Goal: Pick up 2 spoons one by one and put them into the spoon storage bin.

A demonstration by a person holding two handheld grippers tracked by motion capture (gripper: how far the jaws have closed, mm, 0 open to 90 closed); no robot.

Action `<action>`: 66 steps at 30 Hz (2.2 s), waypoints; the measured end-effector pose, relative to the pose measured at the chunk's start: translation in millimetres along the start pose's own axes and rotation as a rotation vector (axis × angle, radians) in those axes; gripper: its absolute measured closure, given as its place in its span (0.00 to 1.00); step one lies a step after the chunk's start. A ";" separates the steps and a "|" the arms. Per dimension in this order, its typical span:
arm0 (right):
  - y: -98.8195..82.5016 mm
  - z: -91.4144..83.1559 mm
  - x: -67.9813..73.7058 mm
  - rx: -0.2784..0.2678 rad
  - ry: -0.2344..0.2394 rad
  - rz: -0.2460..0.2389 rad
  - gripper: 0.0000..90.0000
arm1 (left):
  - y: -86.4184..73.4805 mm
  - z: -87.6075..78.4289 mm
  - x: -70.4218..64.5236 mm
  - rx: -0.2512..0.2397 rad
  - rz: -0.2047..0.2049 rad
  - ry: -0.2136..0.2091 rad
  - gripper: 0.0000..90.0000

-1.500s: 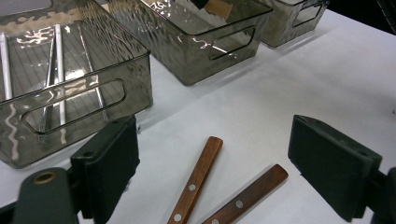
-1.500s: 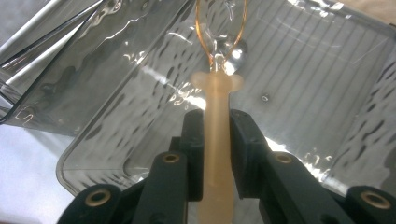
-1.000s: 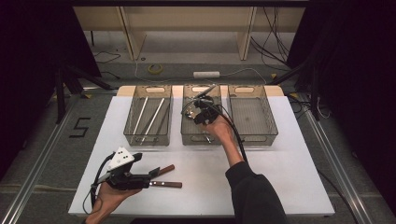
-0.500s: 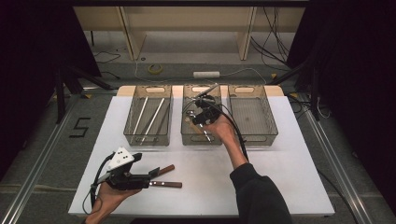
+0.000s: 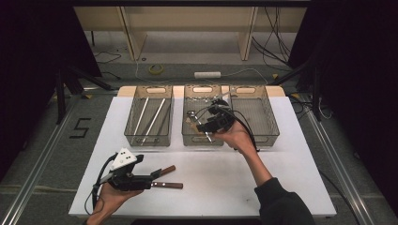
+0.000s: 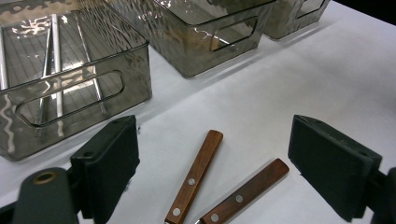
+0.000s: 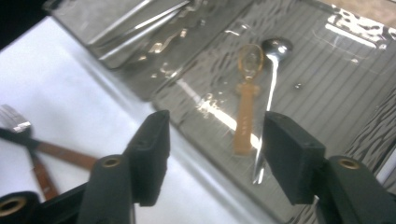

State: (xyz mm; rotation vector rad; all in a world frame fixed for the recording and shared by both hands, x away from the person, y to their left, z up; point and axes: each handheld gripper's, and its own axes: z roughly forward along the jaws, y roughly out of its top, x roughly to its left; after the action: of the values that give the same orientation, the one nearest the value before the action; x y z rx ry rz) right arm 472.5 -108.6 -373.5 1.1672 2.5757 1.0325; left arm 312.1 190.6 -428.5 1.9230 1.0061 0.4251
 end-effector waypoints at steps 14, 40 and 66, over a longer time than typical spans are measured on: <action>-45.9 -29.5 23.6 -0.079 0.058 -0.055 0.41 | 3.3 7.5 8.3 0.060 -0.008 0.002 0.17; -130.2 -56.9 21.5 -0.191 0.096 -0.004 0.37 | 23.0 33.2 11.3 0.326 0.099 -0.004 0.19; -154.8 -58.7 25.0 -0.215 0.094 -0.002 0.32 | 24.2 55.6 15.1 0.548 0.139 0.015 0.22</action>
State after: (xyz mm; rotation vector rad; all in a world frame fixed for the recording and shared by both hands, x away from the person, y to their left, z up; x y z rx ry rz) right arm 337.8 -194.5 -423.6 1.0865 2.4553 1.3547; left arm 368.1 165.0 -439.7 2.4915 1.0782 0.2549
